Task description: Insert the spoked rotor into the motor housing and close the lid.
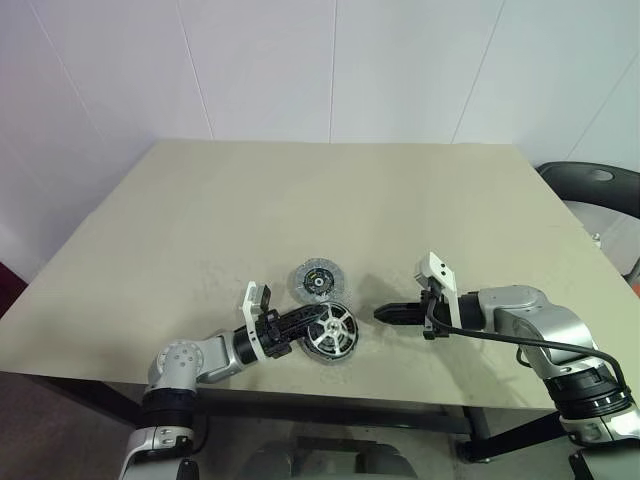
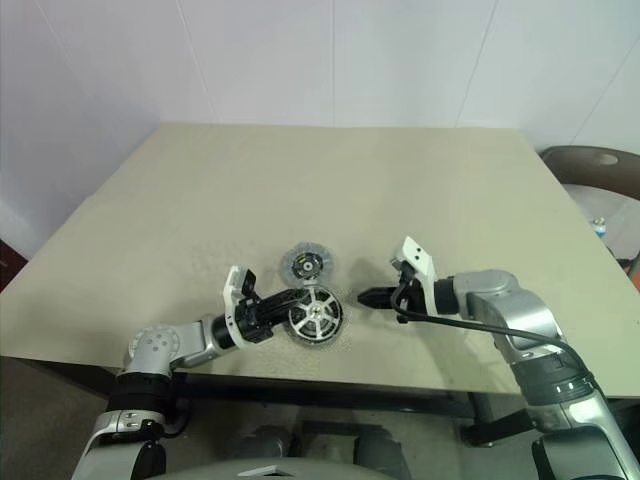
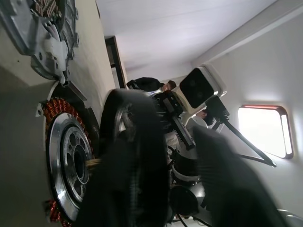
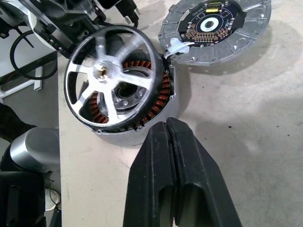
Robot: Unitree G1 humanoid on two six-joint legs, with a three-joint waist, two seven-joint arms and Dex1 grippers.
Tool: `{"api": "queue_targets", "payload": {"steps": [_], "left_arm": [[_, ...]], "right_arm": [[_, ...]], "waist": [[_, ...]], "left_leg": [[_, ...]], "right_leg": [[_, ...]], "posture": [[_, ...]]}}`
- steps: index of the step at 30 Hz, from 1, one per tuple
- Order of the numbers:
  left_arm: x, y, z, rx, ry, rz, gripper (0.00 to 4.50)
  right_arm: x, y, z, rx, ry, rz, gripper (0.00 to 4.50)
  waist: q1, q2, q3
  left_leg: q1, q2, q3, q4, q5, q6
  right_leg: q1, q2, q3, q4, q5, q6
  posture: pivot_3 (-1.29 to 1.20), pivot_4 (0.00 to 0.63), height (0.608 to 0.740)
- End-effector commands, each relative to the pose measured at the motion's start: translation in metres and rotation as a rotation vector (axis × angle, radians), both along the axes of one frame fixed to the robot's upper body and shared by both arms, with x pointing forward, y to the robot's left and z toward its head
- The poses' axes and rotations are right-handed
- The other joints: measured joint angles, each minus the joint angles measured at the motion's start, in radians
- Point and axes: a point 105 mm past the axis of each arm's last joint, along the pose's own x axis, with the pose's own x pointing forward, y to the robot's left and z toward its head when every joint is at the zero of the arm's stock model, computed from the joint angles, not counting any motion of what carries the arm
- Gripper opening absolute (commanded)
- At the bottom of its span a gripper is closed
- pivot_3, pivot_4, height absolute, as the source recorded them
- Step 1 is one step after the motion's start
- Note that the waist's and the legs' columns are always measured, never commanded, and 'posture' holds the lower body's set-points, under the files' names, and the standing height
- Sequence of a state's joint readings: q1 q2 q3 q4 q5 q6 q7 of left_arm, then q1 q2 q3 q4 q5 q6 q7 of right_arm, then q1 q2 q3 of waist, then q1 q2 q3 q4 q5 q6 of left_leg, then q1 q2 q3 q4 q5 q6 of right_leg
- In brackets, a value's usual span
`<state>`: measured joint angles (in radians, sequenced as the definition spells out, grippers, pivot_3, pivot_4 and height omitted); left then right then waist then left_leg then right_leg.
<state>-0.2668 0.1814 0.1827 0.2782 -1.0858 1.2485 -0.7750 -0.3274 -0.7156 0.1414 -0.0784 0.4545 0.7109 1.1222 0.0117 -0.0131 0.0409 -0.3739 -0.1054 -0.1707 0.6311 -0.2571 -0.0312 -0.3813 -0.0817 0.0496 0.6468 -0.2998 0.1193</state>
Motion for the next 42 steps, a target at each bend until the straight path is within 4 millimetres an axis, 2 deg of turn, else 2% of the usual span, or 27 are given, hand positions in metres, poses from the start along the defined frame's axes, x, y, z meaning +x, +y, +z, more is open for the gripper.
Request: {"api": "queue_targets", "payload": {"steps": [1,8,12,15,17,21,24,26,30,34,39,42], "left_arm": [[0.004,0.010,-0.008,0.021,0.035,0.049,2.70],[0.013,0.024,0.012,0.043,-0.052,0.087,2.70],[0.016,0.033,0.035,0.136,-0.198,0.063,2.70],[0.019,0.040,0.055,0.139,-0.273,0.066,2.70],[0.020,0.045,0.060,0.155,-0.298,0.068,2.70],[0.021,0.046,0.054,0.177,-0.288,0.074,2.70],[0.017,0.038,0.042,0.241,-0.296,0.042,2.70],[0.016,0.030,0.034,0.319,-0.344,0.030,2.70],[0.017,0.020,0.032,0.399,-0.471,0.036,2.70],[0.023,0.016,0.020,0.556,-0.614,0.060,1.77],[0.028,0.011,0.017,0.622,-0.728,0.114,0.02],[0.039,0.013,0.017,0.644,-0.746,0.210,0.02]], "right_arm": [[0.003,0.006,0.012,0.018,-0.059,0.019,0.00],[0.004,0.006,0.010,0.014,-0.059,0.019,0.00],[0.005,0.007,0.009,0.012,-0.059,0.022,0.00],[0.005,0.008,0.008,0.012,-0.059,0.025,0.00],[0.005,0.009,0.007,0.012,-0.058,0.026,0.00],[0.006,0.009,0.006,0.013,-0.058,0.023,0.00],[0.005,0.008,0.006,0.012,-0.059,0.019,0.00],[0.005,0.007,0.006,0.011,-0.059,0.017,0.00],[0.005,0.007,0.006,0.010,-0.059,0.016,0.00],[0.005,0.006,0.006,0.007,-0.059,0.017,0.00],[0.005,0.006,0.006,0.005,-0.059,0.019,0.00],[0.004,0.007,0.005,0.005,-0.057,0.021,0.00]], "waist": [[0.001,0.000,0.000],[-0.002,0.000,0.000],[0.001,0.000,0.000],[0.004,0.000,0.000],[0.003,0.000,0.000],[0.002,0.000,0.000],[0.001,0.000,0.000],[0.001,0.000,0.000],[0.002,0.000,0.000],[0.003,0.000,0.000],[0.003,0.000,0.000],[0.003,0.000,0.000]], "left_leg": [[0.000,0.000,0.000,0.000,0.000,0.000],[0.000,0.001,0.000,0.000,0.000,0.000],[-0.001,0.001,0.000,0.000,0.000,0.000],[-0.001,0.000,0.000,0.000,0.000,0.000],[-0.001,-0.001,0.000,0.000,0.000,0.000],[-0.001,-0.001,0.000,0.000,0.000,0.000],[-0.001,0.000,0.000,-0.001,0.000,0.000],[-0.001,0.000,0.000,-0.001,0.000,0.000],[-0.001,0.000,0.000,0.000,0.000,0.000],[-0.001,0.000,0.001,0.000,0.000,0.000],[-0.001,0.000,0.001,0.000,0.000,0.000],[-0.001,0.000,0.001,0.000,0.000,0.000]], "right_leg": [[0.000,0.000,0.000,0.000,0.000,0.000],[0.000,0.000,0.000,0.000,0.000,0.000],[-0.001,0.001,0.000,0.001,0.000,0.000],[-0.001,0.000,0.000,0.000,0.000,0.000],[-0.001,0.000,0.000,0.000,0.000,0.000],[-0.001,0.000,0.000,0.000,0.000,0.000],[-0.002,0.000,0.000,0.000,0.000,0.000],[-0.002,0.000,0.000,0.000,0.000,0.000],[-0.001,0.000,0.001,0.000,0.000,0.000],[0.000,0.000,0.001,0.000,0.000,0.000],[0.000,0.000,0.001,0.000,0.000,0.000],[0.000,0.000,0.001,0.000,0.000,0.000]], "posture": [[0.00,0.000,0.740],[0.00,0.000,0.740],[0.00,0.000,0.740],[0.00,0.000,0.740],[0.00,0.000,0.740],[0.00,0.000,0.740],[0.00,0.000,0.740],[0.00,0.000,0.740],[0.00,0.000,0.740],[0.00,0.000,0.740],[0.00,0.000,0.740],[0.00,0.000,0.740]]}}
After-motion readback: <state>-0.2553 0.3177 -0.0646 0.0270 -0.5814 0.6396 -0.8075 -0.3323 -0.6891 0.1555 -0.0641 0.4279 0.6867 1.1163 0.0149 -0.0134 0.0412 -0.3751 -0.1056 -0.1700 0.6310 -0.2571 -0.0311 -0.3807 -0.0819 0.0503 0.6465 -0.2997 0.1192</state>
